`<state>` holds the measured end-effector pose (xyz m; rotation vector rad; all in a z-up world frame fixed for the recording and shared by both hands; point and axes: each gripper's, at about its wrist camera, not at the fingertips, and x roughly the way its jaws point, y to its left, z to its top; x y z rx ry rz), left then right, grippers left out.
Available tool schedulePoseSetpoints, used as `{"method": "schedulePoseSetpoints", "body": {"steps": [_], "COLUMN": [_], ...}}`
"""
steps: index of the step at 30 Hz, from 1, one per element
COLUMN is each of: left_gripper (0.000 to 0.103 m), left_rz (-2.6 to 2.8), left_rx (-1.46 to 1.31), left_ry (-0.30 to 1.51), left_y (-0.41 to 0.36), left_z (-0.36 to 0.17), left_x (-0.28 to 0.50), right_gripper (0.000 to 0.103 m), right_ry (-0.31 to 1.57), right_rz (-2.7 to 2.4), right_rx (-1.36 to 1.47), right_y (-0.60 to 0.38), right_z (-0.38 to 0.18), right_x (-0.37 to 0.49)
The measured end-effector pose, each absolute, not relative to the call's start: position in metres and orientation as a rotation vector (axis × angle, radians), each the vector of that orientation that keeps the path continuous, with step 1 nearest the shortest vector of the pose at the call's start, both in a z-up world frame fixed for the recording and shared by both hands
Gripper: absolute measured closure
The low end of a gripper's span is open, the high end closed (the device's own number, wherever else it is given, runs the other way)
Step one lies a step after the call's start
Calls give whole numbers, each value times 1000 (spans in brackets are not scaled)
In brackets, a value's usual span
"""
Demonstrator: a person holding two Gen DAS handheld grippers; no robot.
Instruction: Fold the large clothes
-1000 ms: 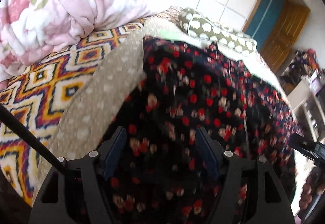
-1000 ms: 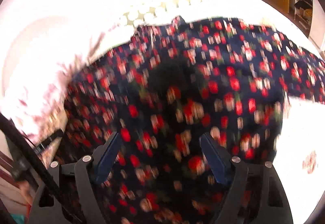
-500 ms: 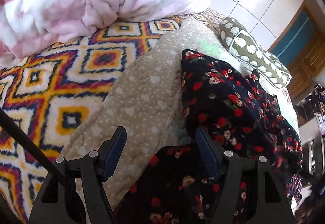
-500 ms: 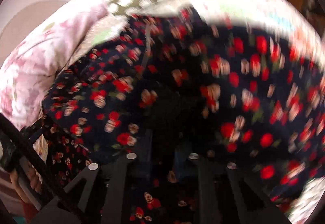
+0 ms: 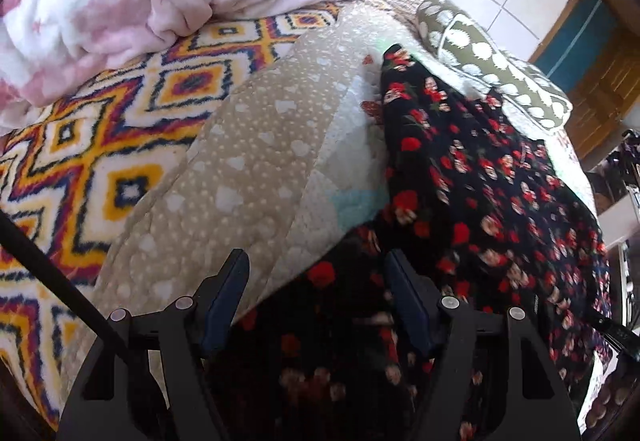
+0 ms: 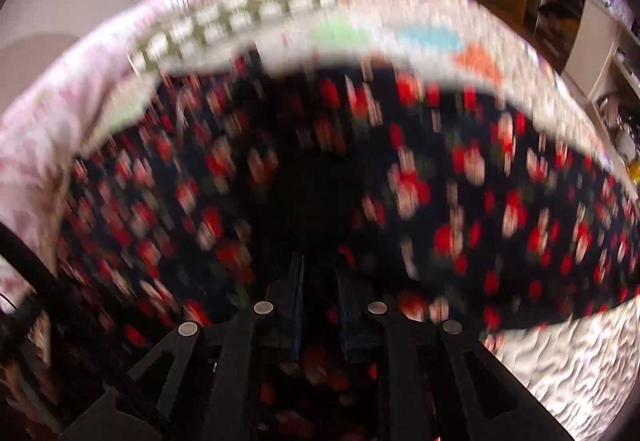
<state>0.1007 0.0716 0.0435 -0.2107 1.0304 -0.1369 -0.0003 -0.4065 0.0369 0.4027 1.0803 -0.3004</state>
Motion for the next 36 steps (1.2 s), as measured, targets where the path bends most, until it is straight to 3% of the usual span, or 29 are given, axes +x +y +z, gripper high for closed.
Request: {"method": "schedulePoseSetpoints", "body": {"steps": [2,4,6,12,15,18,23,32,36], "left_gripper": [34,33,33,33,33,33,33,33,33], "left_rz": [-137,-121,-95,-79,-107,-132,-76,67,139], "left_rx": [-207,-195,-182,-196,-233,-296,-375,-482,-485], "left_ry": [1012,994,978,982,990,961,877,877,854], "left_y": [74,77,81,94,106,126,170,253,278], "left_z": [47,48,44,30,34,48,68,62,62], "left_x": [94,90,88,89,87,81,78,85,77], "right_gripper": [83,69,63,63,64,72,72,69,49], "right_ry": [1031,949,898,847,942,1000,1107,1079,1128], "right_rz": [-336,-353,-313,-54,93,255,351,528,693], "right_rx": [418,417,397,424,445,530,614,497,272], "right_y": [-413,-406,-389,-303,-248,-206,-146,-80,-14], "right_z": [48,67,82,93,74,52,8,51,53], "right_x": [-17,-28,-25,30,83,123,157,78,13]}}
